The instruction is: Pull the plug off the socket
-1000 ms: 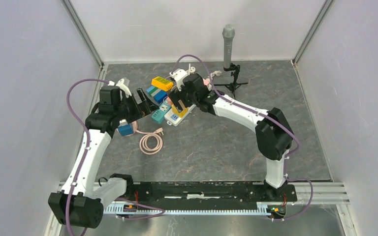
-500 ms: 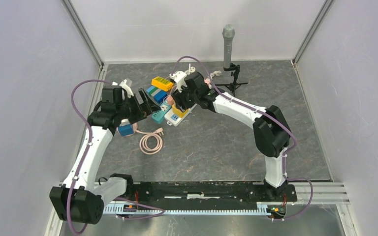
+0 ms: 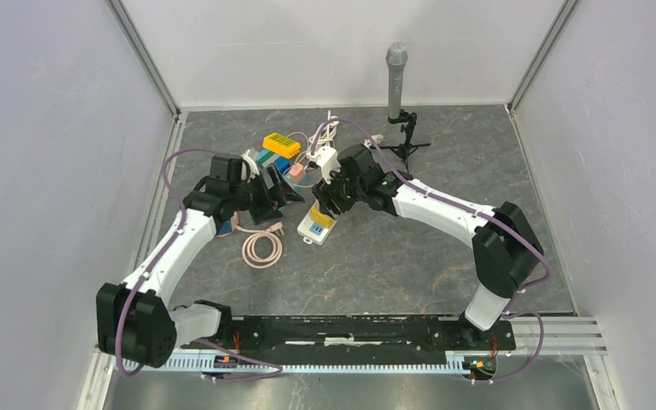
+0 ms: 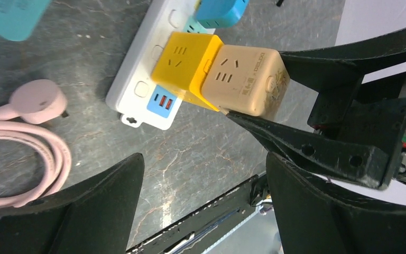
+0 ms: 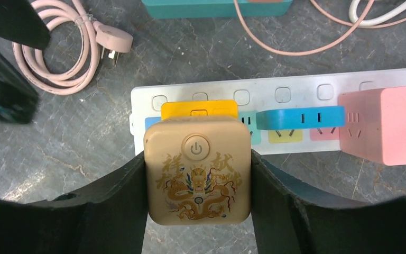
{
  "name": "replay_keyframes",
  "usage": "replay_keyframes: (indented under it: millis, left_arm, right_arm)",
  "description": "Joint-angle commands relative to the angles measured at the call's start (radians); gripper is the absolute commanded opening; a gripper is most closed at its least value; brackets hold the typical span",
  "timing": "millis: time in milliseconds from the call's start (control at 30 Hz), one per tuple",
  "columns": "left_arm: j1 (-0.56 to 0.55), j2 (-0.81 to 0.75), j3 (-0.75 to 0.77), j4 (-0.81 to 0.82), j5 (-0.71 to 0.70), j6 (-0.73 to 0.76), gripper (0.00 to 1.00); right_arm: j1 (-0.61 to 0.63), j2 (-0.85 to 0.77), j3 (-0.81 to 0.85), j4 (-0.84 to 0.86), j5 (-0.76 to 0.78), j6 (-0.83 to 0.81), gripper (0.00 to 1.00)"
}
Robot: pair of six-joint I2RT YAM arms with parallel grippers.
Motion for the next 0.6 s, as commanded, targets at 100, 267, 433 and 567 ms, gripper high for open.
replay_keyframes:
  millis: [100,267,433,567]
  left_arm:
    - [-0.1,0.081,-0.002,0.094,-0.079,-0.066,0.87]
    - [-0.107,0.114,-0.003,0.105,-0.13,-0.064,0.81]
    - [-0.107,0.129,-0.015,0.138,-0.164,-0.068,0.71]
    - [-0.108,0.168,-0.02,0.204,-0.144,-0.071,0.66]
  right_arm:
    - [0.008,-0.05,-0.031,-0.012,-0.025,0.015,0.8]
    - [0.009,-0.057,-0.034,0.02,-0.049,-0.003,0.83]
    - [0.008,-0.049,-0.044,0.051,-0.099,-0.037,0.7]
    - [0.008,-0.04,-0.036,0.07,-0.091,-0.04,0.61]
